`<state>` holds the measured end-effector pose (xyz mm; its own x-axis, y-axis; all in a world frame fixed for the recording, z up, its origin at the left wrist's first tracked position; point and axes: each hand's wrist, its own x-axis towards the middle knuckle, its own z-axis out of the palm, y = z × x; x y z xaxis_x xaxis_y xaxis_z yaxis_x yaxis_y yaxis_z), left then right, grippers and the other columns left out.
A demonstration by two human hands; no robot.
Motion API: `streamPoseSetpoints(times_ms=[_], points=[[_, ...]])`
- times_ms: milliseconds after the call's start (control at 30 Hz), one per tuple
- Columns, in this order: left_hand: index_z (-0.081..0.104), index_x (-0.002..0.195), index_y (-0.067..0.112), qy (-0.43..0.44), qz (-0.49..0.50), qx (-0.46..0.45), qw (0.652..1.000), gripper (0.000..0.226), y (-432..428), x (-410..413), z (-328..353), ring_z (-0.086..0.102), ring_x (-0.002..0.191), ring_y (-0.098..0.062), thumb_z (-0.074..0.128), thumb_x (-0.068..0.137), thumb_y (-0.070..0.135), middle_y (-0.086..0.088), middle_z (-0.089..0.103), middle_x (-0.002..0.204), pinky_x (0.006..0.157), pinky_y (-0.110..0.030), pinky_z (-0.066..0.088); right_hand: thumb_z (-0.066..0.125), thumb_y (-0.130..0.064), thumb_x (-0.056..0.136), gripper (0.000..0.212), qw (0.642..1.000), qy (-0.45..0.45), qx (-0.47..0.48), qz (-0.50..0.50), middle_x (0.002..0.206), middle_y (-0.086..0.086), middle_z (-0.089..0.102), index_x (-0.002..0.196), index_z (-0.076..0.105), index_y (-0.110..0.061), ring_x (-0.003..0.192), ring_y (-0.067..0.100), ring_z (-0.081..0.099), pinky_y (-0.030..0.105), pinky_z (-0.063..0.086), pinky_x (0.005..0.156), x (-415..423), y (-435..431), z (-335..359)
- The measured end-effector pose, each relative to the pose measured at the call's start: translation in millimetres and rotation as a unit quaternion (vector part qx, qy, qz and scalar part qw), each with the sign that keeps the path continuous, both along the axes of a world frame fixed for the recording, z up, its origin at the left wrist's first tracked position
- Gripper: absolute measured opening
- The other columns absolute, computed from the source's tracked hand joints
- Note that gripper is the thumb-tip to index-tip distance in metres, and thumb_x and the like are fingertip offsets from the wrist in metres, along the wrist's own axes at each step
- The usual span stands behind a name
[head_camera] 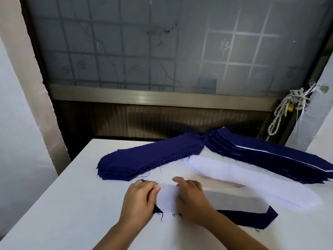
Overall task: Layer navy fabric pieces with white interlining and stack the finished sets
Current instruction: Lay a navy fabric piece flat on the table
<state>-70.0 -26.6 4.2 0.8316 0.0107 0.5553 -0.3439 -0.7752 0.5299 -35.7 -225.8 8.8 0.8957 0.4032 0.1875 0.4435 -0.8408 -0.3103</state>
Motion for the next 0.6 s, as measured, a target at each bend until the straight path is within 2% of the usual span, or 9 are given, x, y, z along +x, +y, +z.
streamPoseSetpoints(times_ms=[100,200,333,433,533,600], points=[[0.059,0.073,0.030,0.030,0.022,-0.039,0.999,0.024,8.2,0.7,-0.4,0.050,0.076,-0.006,0.061,0.096,0.023,0.018,0.056,0.066,0.067,-0.025,0.042,0.045,-0.017,0.084,0.054,0.999,-0.004,-0.011,-0.033,0.109,-0.003,0.063,0.136,0.037,-0.029,0.109,0.016,0.052,0.027,0.021,0.098,6.5,-31.3,1.5],[0.045,0.063,0.021,0.072,0.070,-0.053,0.993,0.036,19.3,6.5,-2.3,0.048,0.069,-0.010,0.060,0.096,0.024,0.009,0.050,0.058,0.059,-0.029,0.039,0.050,-0.017,0.086,0.049,0.997,-0.004,-0.023,-0.078,0.110,-0.005,0.063,0.132,0.042,-0.031,0.108,0.015,0.054,0.028,0.022,0.099,8.9,-73.2,5.5],[0.051,0.067,0.012,0.140,0.099,-0.028,0.985,0.032,30.1,14.7,-4.8,0.053,0.066,-0.019,0.058,0.095,0.027,0.001,0.056,0.060,0.061,-0.037,0.044,0.047,-0.021,0.092,0.040,0.987,0.038,-0.048,-0.150,0.113,-0.007,0.058,0.128,0.040,-0.038,0.110,0.012,0.049,0.032,0.016,0.109,4.9,-134.3,10.5],[0.046,0.062,0.013,0.167,0.106,-0.033,0.980,0.038,31.8,19.6,-5.8,0.047,0.056,-0.017,0.059,0.094,0.029,0.004,0.049,0.053,0.053,-0.032,0.038,0.049,-0.021,0.092,0.035,0.979,0.043,-0.044,-0.193,0.103,-0.010,0.058,0.123,0.046,-0.037,0.097,0.010,0.048,0.030,0.020,0.104,-2.0,-167.8,9.9],[0.040,0.059,0.016,0.174,0.111,-0.044,0.978,0.042,32.9,24.0,-6.0,0.038,0.051,-0.014,0.061,0.093,0.028,0.006,0.040,0.049,0.050,-0.030,0.031,0.060,-0.016,0.087,0.030,0.967,0.037,0.026,-0.249,0.089,-0.008,0.062,0.113,0.057,-0.031,0.084,0.016,0.053,0.035,0.035,0.096,-13.3,-191.1,11.1],[0.045,0.061,0.012,0.189,0.111,-0.049,0.975,0.039,34.4,25.9,-5.6,0.041,0.053,-0.017,0.060,0.093,0.029,0.003,0.044,0.051,0.051,-0.030,0.032,0.065,-0.012,0.085,0.027,0.955,0.043,0.105,-0.275,0.093,-0.002,0.066,0.105,0.061,-0.030,0.084,0.021,0.058,0.034,0.046,0.082,-21.4,-199.8,15.1]])
